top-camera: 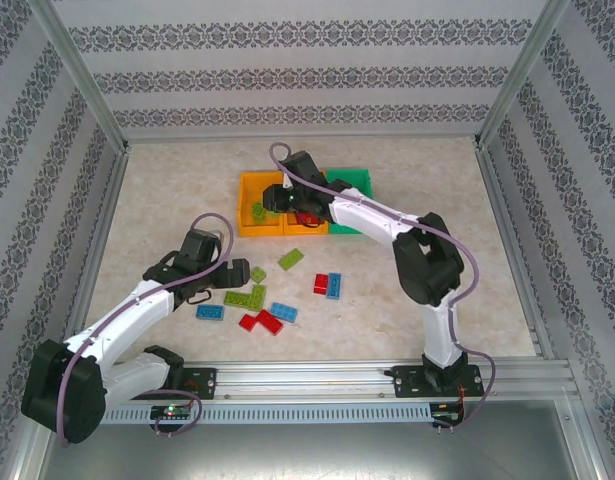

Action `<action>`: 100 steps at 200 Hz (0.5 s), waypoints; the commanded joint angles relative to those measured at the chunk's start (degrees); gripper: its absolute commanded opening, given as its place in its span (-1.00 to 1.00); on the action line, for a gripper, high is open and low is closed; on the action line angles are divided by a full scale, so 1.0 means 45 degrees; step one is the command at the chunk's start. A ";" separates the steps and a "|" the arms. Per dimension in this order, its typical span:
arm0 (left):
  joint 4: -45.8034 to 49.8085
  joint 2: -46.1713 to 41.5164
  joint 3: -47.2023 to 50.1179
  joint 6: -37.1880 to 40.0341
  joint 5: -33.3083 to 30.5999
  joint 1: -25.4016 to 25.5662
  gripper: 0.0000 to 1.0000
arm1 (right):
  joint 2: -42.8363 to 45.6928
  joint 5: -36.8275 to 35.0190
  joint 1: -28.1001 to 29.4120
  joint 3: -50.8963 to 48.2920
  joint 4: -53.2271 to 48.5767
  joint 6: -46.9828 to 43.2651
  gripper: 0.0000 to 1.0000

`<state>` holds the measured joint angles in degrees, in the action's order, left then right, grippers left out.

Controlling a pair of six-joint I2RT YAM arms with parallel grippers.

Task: Sort the legos into containers by color

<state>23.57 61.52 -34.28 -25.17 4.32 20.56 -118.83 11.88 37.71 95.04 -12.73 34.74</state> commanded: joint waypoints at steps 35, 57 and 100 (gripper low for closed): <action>0.0606 -0.0135 0.0266 -0.0790 0.0278 0.0369 0.99 | -0.2063 0.0151 -0.0344 0.2512 -0.0797 0.0705 -0.12; 0.0679 -0.0197 0.0371 -0.0986 0.0014 0.0400 0.99 | -0.2173 0.0257 -0.0453 0.2531 -0.0699 0.0800 0.15; 0.0633 -0.0643 0.0510 -0.1401 -0.0140 0.0403 0.99 | -0.1174 0.0731 -0.0379 0.1601 -0.0155 0.0127 0.42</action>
<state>24.93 60.42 -32.64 -29.50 4.73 21.76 -127.46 13.56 36.12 104.44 -13.85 37.23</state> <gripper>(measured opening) 0.996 0.683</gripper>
